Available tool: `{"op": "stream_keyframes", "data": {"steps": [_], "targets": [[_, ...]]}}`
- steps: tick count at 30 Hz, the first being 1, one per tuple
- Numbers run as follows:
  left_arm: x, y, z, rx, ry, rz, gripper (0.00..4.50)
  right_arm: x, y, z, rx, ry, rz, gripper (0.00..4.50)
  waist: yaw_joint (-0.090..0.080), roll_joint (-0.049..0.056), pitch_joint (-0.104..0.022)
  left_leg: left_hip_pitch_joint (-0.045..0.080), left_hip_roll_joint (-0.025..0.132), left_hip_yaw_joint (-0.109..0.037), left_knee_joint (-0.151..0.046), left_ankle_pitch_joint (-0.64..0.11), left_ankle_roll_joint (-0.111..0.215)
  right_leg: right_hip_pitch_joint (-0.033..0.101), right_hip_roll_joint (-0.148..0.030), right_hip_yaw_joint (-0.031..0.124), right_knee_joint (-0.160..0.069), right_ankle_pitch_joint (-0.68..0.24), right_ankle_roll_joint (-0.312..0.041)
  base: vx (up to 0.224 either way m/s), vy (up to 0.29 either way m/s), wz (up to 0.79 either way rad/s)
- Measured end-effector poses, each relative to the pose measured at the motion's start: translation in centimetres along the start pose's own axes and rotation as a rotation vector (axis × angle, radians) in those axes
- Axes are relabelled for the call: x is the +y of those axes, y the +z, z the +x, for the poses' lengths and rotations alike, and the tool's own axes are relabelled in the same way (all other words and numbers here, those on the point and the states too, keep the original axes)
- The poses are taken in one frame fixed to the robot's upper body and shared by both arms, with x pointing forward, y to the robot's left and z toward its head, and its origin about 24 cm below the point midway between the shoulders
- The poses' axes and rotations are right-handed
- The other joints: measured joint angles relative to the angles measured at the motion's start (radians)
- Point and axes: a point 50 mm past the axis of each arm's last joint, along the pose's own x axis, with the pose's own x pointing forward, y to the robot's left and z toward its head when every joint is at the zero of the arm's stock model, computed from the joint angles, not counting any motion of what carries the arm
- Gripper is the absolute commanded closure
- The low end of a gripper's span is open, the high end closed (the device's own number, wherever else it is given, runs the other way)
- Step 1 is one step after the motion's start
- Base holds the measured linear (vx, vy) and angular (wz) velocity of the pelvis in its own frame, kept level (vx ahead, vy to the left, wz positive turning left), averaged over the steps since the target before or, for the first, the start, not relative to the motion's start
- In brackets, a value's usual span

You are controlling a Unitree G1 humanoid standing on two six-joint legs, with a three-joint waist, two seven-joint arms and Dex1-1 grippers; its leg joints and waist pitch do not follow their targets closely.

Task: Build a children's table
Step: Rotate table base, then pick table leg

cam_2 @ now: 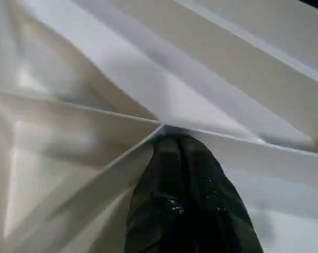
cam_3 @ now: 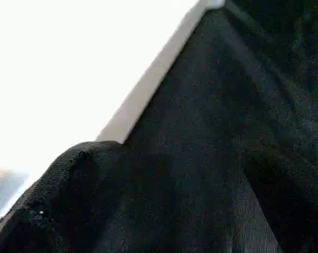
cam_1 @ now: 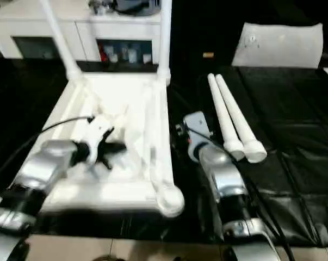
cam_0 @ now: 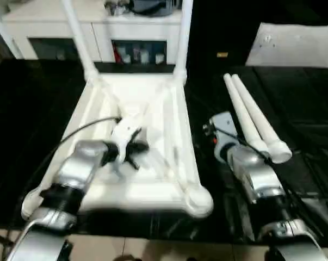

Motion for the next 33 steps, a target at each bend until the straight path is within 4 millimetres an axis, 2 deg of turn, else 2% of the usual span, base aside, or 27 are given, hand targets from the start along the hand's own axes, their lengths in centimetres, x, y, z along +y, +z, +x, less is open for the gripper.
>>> {"op": "stream_keyframes", "data": {"steps": [6,8,9,11,14,17,19,22,26,33], "targets": [[-0.3,3.1,0.7,-0.177,0.03,0.025,4.47,0.2,3.4,0.5,-0.11,0.017,-0.005,0.0,0.004,0.001,0.0,-0.007,0.0,0.0,0.0,0.002,0.007,-0.003,0.0,-0.001,-0.002,0.003,-0.005,0.0,0.0,0.0],[-0.3,4.1,0.1,-0.245,0.025,0.042,4.47,-1.1,5.0,0.6,-0.146,-0.059,0.011,0.0,0.003,0.001,0.0,-0.007,0.0,0.0,0.0,0.002,0.007,-0.004,0.0,0.0,-0.002,0.003,-0.005,0.0,0.0,0.0],[-0.4,4.3,-0.2,-0.265,0.022,0.057,4.29,-1.7,5.6,0.6,-0.156,-0.096,0.009,0.0,0.002,0.001,0.0,-0.007,0.0,0.0,0.0,0.002,0.007,-0.004,0.0,0.0,-0.002,0.002,-0.005,0.0,0.0,0.0],[-0.5,4.1,-1.2,-0.275,0.012,0.105,4.29,-3.0,6.3,0.7,-0.131,-0.165,0.002,0.0,0.0,0.001,0.0,-0.006,0.0,0.0,-0.001,0.002,0.007,-0.004,0.0,0.0,-0.001,0.002,-0.006,0.0,0.0,0.0],[-1.3,3.5,-2.3,-0.279,-0.035,0.128,3.9,-4.4,5.7,1.0,0.001,-0.224,0.025,0.0,-0.003,0.002,0.001,-0.006,0.0,0.0,-0.001,0.002,0.006,-0.005,0.0,0.0,0.0,0.001,-0.006,0.0,0.0,0.0],[-2.4,3.5,-3.3,-0.284,-0.088,0.16,3.8,-5.1,4.4,1.3,0.147,-0.244,0.051,0.0,-0.004,0.002,0.001,-0.006,0.0,0.0,-0.001,0.002,0.005,-0.005,0.0,0.0,0.001,0.001,-0.007,0.0,0.0,0.0],[-3.2,3.5,-4.5,-0.293,-0.127,0.178,3.56,-5.5,4.1,1.5,0.191,-0.253,0.061,0.0,-0.005,0.002,0.001,-0.006,0.0,0.0,0.0,0.001,0.003,-0.006,0.0,0.0,0.002,0.001,-0.007,0.0,0.0,0.0],[-4.5,3.7,-5.7,-0.301,-0.183,0.2,3.32,-7.0,4.0,1.1,0.21,-0.298,0.073,0.0,-0.001,0.001,0.002,-0.006,0.0,0.0,0.0,0.0,0.0,-0.006,0.0,0.0,0.003,0.001,-0.007,0.0,0.0,0.0],[-5.7,3.9,-6.0,-0.292,-0.237,0.21,2.98,-7.5,4.2,1.2,0.225,-0.32,0.072,0.0,-0.001,0.0,0.002,-0.005,0.001,0.0,0.002,0.0,0.0,-0.005,0.0,0.0,0.004,-0.001,-0.003,0.0,0.0,0.0],[-6.4,4.3,-6.4,-0.29,-0.253,0.203,2.4,-8.9,3.1,0.6,0.285,-0.371,0.093,0.0,-0.004,0.0,0.002,-0.005,0.001,0.0,0.004,0.0,0.0,-0.006,0.0,0.0,0.009,-0.002,-0.003,0.0,0.0,0.0]]}}
